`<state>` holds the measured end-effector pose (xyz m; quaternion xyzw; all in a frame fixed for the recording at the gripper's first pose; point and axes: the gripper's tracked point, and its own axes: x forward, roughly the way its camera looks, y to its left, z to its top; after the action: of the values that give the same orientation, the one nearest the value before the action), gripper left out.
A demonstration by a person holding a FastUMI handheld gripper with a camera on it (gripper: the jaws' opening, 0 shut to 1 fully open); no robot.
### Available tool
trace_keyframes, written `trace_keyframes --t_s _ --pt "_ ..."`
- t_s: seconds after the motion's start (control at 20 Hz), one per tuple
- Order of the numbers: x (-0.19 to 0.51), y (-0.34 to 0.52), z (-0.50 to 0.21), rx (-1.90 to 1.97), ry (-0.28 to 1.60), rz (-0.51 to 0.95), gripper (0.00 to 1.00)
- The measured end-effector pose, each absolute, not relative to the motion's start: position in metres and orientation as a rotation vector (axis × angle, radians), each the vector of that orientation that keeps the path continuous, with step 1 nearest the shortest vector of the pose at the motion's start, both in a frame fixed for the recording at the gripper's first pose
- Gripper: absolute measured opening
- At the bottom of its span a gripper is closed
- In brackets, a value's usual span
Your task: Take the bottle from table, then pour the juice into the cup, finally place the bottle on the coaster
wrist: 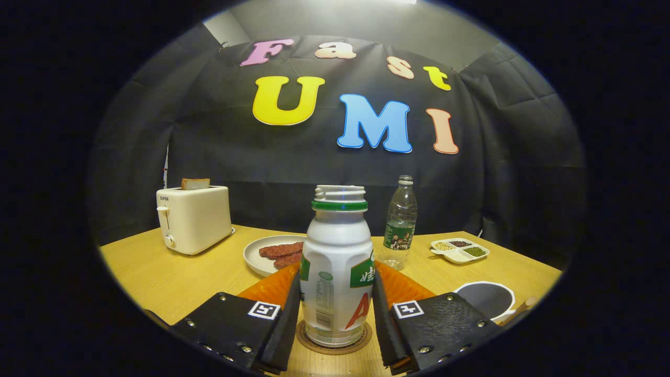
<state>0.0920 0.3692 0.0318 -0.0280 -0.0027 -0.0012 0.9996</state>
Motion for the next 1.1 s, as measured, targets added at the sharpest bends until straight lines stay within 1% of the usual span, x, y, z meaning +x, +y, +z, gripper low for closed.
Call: trace_keyframes --t_s 0.6,0.65,0.8,0.9,0.95,1.0,1.1 --pt "0.090 0.367 0.032 -0.042 -0.010 -0.002 0.64" --pt "0.091 0.366 0.032 -0.044 -0.009 -0.003 0.67" --pt "0.089 0.368 0.033 -0.046 -0.010 -0.001 0.70" --pt "0.088 0.367 0.039 -0.047 -0.025 -0.007 0.70" --pt "0.087 0.365 0.042 -0.050 -0.036 -0.013 0.72" --pt "0.085 0.364 0.047 -0.049 -0.044 -0.021 0.84" --pt "0.084 0.365 0.050 -0.034 -0.050 -0.019 0.85"
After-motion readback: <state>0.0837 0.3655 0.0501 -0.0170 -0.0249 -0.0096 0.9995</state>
